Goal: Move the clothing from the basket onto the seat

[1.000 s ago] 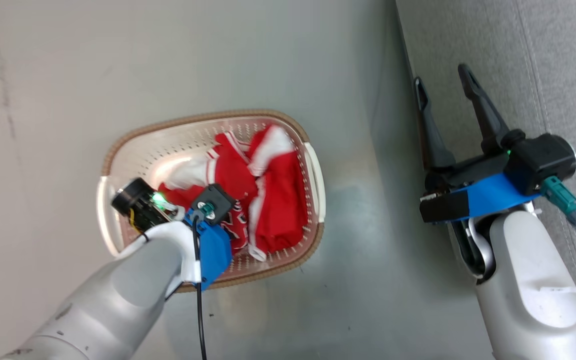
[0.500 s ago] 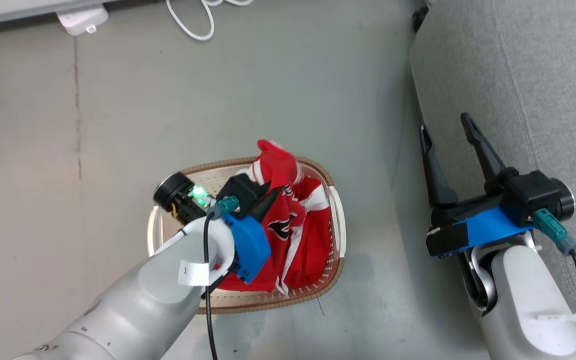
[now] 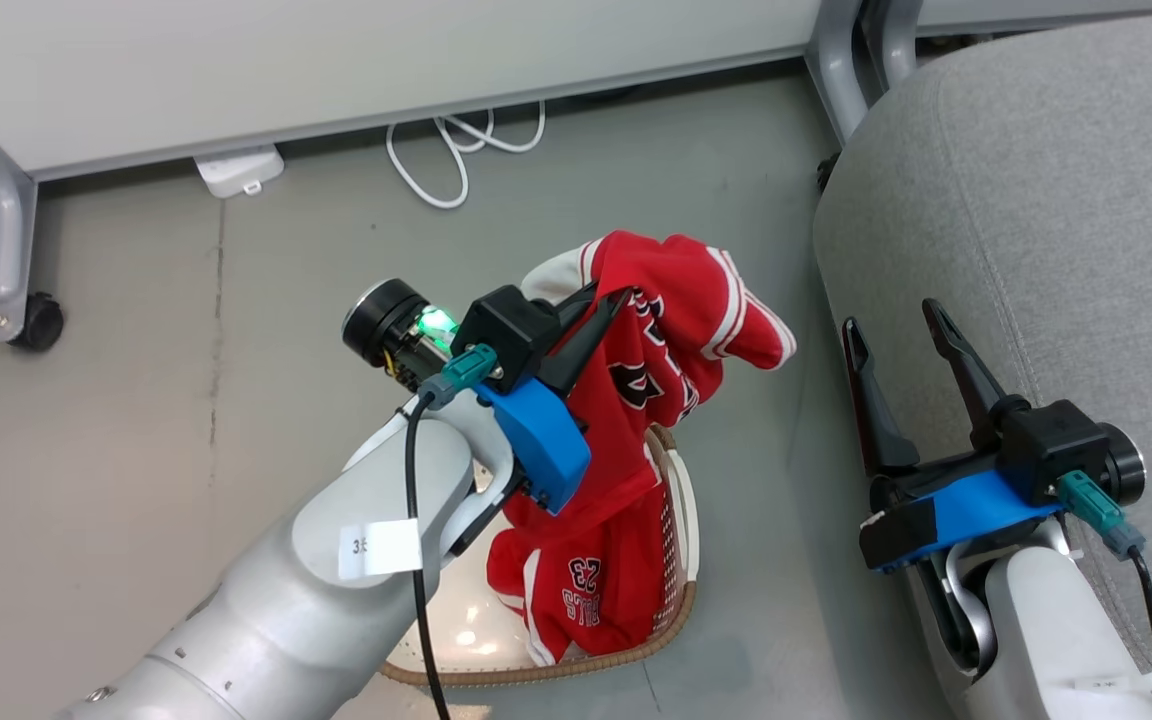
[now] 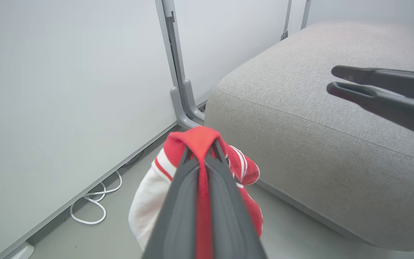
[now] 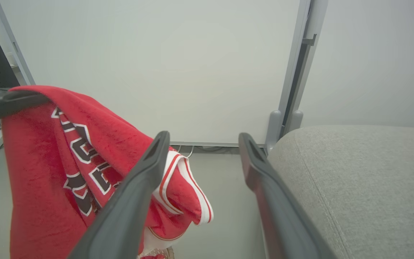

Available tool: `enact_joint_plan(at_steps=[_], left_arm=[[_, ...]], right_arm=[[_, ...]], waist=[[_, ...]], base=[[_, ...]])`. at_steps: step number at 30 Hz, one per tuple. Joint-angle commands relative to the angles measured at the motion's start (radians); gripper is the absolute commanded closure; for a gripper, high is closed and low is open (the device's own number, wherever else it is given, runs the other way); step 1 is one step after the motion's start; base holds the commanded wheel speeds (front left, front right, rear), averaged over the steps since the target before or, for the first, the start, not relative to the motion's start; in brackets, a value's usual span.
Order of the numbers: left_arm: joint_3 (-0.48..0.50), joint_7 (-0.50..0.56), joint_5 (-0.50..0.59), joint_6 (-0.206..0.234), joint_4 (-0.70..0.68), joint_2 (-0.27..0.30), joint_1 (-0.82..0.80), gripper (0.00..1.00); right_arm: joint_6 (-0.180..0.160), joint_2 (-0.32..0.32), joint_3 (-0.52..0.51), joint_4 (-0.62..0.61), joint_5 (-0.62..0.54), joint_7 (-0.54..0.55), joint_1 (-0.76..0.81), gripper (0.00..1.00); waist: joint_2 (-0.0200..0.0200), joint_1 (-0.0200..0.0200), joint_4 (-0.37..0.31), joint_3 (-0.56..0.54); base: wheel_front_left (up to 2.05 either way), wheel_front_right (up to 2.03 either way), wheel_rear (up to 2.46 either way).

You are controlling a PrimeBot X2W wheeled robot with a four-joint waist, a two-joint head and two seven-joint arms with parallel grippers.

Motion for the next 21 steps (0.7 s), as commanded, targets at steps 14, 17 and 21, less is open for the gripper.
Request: enact_joint_plan(at_steps=[14,17,21], left_arm=[[0.083,-0.005,0.062,-0.01,-0.043,-0.061,-0.053,1.0],[0.087,-0.005,0.065,-0.012,-0.044,-0.065,-0.057,1.0],[0.086,-0.005,0.069,-0.014,-0.041,-0.07,-0.062,1.0]], right_arm=[[0.0,-0.004,-0.01,0.019,0.009,-0.004,0.09,0.0],[0.0,-0.004,-0.011,0.018,0.009,-0.004,0.101,0.0],[0.0,-0.004,-0.009,0.02,0.009,-0.004,0.118,0.0]], waist=[[-0.0001,0.0002,0.008,-0.135],[-0.0001,0.0002,0.009,-0.147],[-0.0001,0.0002,0.008,-0.165]], base=[[0.0,0.0,0.0],[0.0,0.0,0.0],[0.0,0.0,0.0]])
